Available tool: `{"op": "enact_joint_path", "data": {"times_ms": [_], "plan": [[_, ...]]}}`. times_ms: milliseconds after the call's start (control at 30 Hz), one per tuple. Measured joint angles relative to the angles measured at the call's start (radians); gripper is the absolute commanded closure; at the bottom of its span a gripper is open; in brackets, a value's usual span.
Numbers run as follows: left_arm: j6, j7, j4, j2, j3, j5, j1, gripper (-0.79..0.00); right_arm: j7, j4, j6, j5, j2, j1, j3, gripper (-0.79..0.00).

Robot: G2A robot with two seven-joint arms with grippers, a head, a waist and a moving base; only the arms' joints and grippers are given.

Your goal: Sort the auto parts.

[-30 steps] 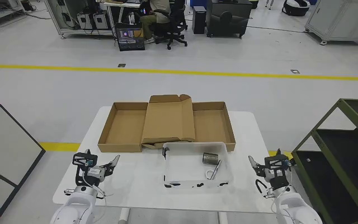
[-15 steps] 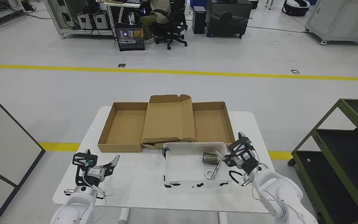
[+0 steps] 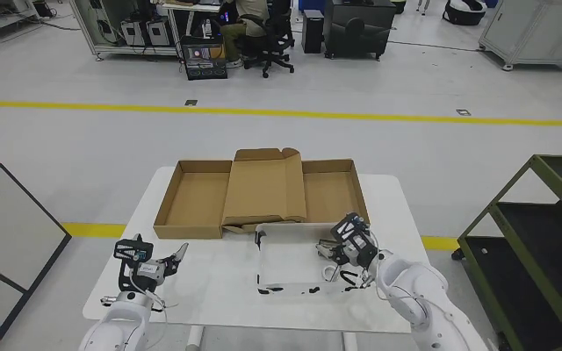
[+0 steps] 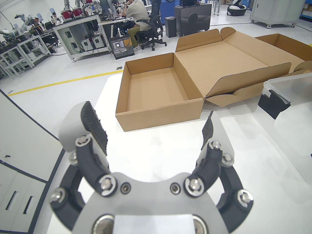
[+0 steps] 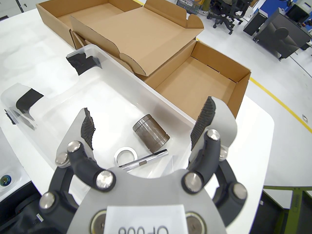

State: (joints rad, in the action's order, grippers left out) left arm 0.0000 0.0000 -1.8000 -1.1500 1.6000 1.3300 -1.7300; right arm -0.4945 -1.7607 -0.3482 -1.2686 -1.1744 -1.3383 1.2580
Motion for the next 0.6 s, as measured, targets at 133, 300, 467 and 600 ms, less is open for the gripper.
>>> {"op": "enact_joint_path", "data": {"times_ms": [133, 300, 467, 600], "plan": [[0.0, 0.0, 0.0, 0.0, 0.0, 0.0, 0.0, -0.785, -0.066, 0.005, -0.033, 0.064, 0.0, 0.006, 0.0, -0.785], [0.0, 0.0, 0.0, 0.0, 0.0, 0.0, 0.0, -0.785, -0.166, 0.081, -0.048, 0.204, -0.006, 0.068, -0.02, -0.785], [0.0, 0.0, 0.0, 0.0, 0.0, 0.0, 0.0, -0.785, -0.234, 0.163, -0.02, 0.319, -0.015, 0.135, -0.038, -0.785], [0.0, 0.0, 0.0, 0.0, 0.0, 0.0, 0.0, -0.785, -0.268, 0.206, 0.018, 0.353, -0.02, 0.177, -0.054, -0.785]]}}
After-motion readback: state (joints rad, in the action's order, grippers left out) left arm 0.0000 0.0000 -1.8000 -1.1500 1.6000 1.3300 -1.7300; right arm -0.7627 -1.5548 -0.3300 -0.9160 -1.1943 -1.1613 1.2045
